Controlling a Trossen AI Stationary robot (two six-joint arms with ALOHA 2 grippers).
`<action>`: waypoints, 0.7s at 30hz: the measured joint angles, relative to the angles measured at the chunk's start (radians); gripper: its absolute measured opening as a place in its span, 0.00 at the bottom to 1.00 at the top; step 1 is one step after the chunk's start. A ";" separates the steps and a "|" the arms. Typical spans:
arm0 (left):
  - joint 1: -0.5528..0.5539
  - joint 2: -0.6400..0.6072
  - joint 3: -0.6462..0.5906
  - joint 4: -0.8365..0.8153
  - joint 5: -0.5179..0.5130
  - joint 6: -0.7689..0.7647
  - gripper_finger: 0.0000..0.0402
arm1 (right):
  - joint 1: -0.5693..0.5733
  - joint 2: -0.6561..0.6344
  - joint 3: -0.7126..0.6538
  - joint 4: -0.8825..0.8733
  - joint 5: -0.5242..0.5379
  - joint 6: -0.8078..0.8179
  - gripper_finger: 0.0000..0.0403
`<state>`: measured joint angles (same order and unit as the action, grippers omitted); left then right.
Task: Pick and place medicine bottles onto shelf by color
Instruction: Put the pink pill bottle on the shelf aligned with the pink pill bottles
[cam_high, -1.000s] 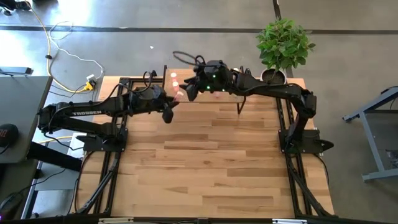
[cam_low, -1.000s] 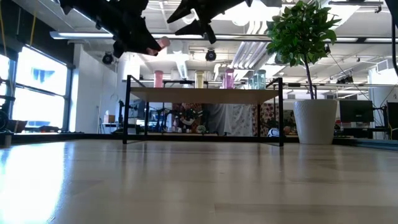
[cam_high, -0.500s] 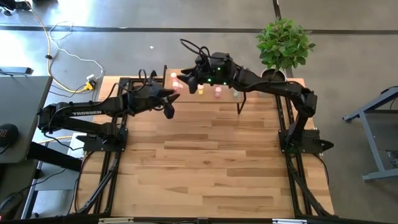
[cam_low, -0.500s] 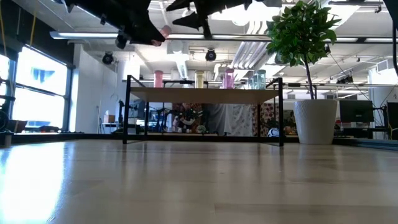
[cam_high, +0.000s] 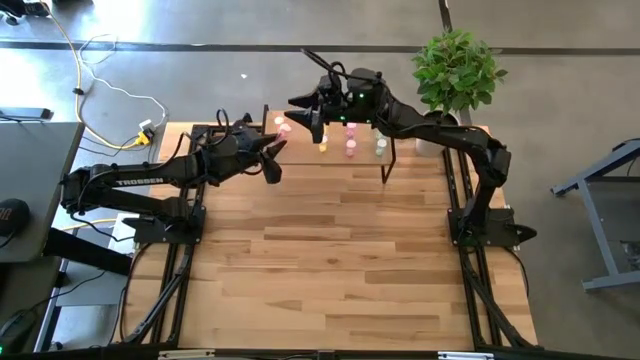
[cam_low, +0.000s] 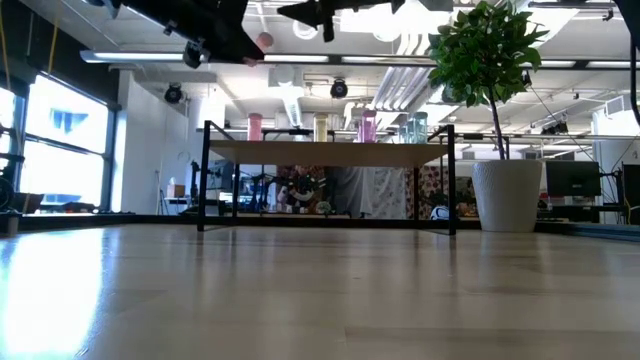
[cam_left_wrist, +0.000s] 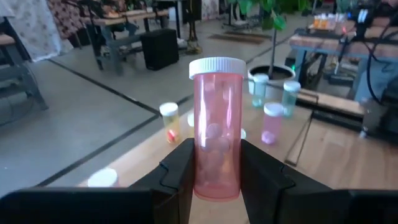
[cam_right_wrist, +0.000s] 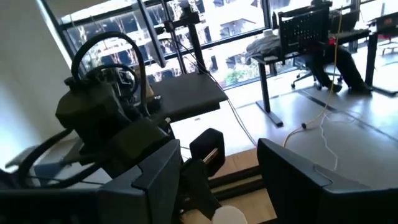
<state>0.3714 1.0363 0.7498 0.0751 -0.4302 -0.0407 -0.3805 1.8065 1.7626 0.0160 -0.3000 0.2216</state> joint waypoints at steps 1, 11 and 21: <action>0.000 0.000 0.000 0.011 -0.006 0.000 0.24 | 0.000 0.000 0.008 -0.013 0.000 -0.019 0.51; 0.000 0.000 0.000 0.091 -0.011 0.019 0.24 | 0.015 0.019 0.010 -0.124 -0.003 -0.131 0.51; -0.009 0.000 0.000 0.118 0.000 0.039 0.24 | 0.021 0.041 0.010 -0.112 0.002 -0.151 0.51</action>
<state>0.3626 1.0359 0.7494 0.1931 -0.4297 -0.0017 -0.3595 1.8473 1.7721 -0.0962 -0.2982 0.0710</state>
